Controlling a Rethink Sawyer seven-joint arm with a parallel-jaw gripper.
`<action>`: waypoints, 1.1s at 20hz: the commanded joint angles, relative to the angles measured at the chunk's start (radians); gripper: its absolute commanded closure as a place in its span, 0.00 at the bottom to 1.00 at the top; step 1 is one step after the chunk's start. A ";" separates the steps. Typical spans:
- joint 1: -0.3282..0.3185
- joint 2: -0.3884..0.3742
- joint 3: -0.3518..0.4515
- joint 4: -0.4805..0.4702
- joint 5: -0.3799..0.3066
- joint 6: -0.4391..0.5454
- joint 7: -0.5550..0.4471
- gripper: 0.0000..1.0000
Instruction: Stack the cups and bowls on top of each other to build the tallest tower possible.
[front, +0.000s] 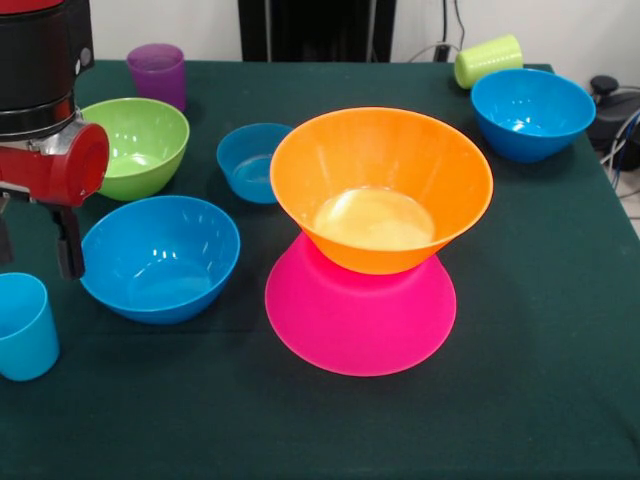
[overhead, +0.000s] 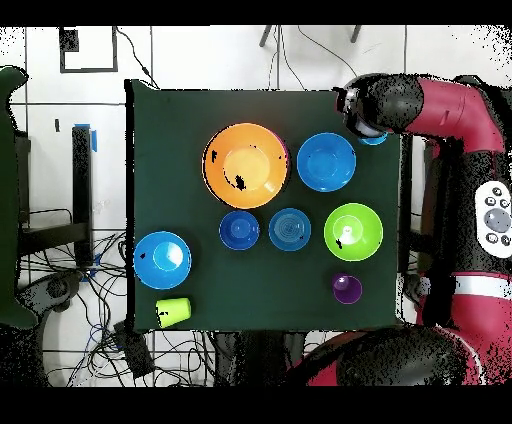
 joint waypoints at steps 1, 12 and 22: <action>0.016 0.009 -0.047 0.096 -0.070 -0.035 -0.217 0.00; -0.017 0.047 -0.028 0.115 -0.067 -0.079 -0.242 0.00; -0.051 0.076 -0.012 0.151 -0.063 -0.147 -0.253 0.00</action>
